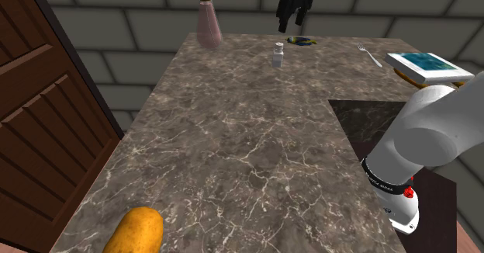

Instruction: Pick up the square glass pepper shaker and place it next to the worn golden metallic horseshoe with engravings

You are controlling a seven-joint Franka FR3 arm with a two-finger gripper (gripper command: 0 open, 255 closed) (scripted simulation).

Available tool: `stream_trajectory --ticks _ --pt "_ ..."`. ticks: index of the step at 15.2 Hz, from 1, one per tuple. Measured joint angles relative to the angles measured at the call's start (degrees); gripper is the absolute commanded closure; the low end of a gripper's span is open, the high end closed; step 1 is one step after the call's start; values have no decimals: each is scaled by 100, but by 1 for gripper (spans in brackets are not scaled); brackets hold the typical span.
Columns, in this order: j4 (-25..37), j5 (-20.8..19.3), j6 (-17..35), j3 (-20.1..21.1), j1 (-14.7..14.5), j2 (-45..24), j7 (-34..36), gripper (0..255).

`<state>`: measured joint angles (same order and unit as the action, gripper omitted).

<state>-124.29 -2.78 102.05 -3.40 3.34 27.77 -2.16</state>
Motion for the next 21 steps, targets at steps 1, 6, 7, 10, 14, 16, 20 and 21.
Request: stream_trajectory --ticks 1,6,7,10,14,16,20,21 --pt "119 -11 53 -65 27 -231 -62 0" --pt "711 -29 177 -379 169 -1272 -388 0" --pt "733 -26 241 -428 196 -1425 -439 0" --pt "1050 6 312 -546 260 -1971 -575 0" --pt "864 13 599 -576 279 -2103 -605 0" --pt "740 13 750 -585 286 -2130 -616 0" --pt "637 12 861 -584 285 -2137 -608 0" --pt "634 13 865 -584 284 -2138 -607 0"
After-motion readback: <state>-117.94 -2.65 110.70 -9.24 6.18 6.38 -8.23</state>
